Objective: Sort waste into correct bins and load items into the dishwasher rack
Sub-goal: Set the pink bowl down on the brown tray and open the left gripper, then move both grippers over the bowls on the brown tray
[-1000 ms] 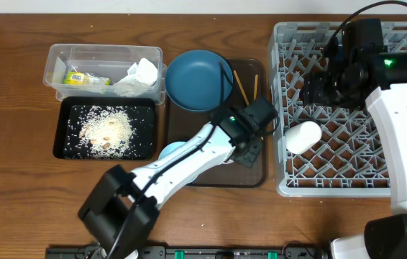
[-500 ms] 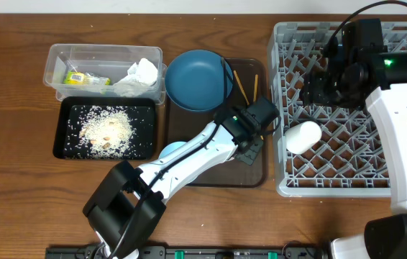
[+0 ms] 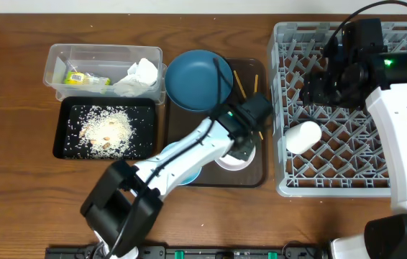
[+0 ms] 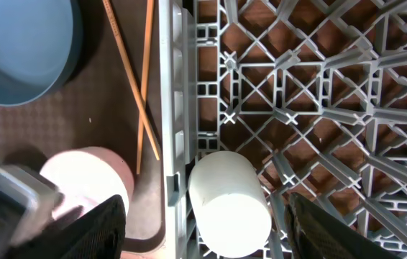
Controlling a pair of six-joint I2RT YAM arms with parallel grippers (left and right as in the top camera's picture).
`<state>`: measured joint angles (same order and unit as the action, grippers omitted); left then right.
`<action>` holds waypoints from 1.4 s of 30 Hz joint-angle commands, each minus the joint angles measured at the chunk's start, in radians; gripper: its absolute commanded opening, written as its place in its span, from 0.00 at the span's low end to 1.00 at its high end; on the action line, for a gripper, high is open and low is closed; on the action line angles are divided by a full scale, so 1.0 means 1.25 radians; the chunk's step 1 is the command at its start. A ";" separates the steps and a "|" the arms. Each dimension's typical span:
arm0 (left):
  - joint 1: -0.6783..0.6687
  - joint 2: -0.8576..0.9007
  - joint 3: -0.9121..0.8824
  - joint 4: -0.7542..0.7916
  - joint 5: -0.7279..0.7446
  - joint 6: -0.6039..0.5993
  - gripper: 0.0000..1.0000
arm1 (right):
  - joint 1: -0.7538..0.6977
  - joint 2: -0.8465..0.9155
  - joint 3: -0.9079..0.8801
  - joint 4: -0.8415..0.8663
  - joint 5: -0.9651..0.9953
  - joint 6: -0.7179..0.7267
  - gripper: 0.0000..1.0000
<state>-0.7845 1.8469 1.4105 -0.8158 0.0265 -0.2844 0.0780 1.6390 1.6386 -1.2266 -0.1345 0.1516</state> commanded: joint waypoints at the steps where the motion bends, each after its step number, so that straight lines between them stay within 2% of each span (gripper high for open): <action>1: 0.055 -0.082 0.033 -0.019 -0.009 -0.066 0.33 | 0.012 -0.017 0.013 0.005 0.005 -0.009 0.69; 9: 0.175 -0.183 0.033 -0.112 -0.007 -0.134 0.45 | 0.030 -0.017 0.013 0.029 -0.025 -0.009 0.69; 24: 0.244 -0.186 0.031 -0.149 -0.002 -0.190 0.49 | 0.199 0.000 0.013 0.109 -0.009 0.048 0.69; 31: 0.299 -0.186 0.031 -0.176 0.074 -0.190 0.49 | 0.240 0.017 0.013 0.121 -0.009 0.059 0.69; 42: 0.300 -0.186 0.027 -0.226 0.077 -0.270 0.49 | 0.263 0.054 0.013 0.133 -0.009 0.064 0.69</action>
<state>-0.4103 1.6138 1.4353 -1.0939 0.1181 -0.5758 0.3969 1.7000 1.6386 -1.0637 -0.1493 0.2195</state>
